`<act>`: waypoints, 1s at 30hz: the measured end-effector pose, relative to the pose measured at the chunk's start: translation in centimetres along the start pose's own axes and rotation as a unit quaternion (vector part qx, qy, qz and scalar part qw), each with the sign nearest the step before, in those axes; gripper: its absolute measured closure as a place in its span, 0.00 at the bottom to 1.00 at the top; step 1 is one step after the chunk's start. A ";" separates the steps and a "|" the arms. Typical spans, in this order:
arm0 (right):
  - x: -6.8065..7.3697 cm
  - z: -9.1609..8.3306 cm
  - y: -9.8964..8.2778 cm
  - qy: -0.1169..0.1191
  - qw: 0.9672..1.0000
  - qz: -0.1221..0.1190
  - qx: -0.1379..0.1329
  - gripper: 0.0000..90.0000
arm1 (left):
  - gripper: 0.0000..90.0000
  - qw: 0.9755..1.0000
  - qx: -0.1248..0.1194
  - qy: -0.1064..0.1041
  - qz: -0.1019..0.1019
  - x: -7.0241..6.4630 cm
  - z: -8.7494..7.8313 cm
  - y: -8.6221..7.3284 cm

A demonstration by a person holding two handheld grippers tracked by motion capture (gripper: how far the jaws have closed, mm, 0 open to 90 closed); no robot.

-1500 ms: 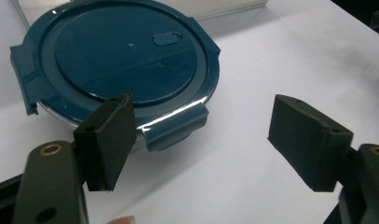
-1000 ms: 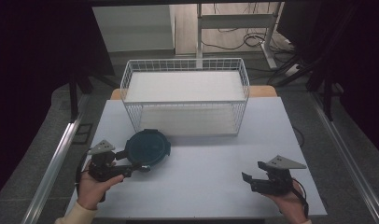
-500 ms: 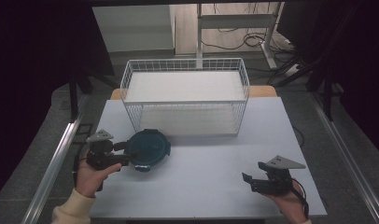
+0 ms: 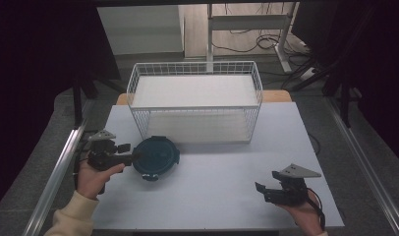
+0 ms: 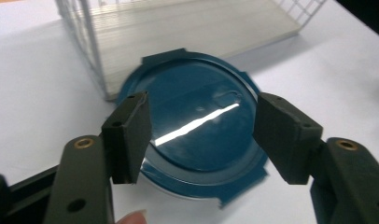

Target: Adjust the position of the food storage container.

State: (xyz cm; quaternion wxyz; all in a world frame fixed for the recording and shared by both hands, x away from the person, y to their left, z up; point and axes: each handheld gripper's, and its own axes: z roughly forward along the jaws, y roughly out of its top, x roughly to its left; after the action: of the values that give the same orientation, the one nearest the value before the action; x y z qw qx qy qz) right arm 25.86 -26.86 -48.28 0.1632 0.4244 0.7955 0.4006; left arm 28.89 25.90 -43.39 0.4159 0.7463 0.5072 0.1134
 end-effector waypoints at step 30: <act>-0.1 0.1 -0.1 -0.005 1.000 -0.001 0.007 0.25 | 1.00 0.993 0.094 0.066 -0.030 6.4 6.1 0.8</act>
State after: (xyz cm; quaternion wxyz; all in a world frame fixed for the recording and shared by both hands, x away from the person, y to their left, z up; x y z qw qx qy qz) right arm 25.94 -26.97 -48.39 0.1651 0.4270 0.7976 0.3929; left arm 35.93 28.15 -48.23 0.3133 0.7575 0.5637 0.1017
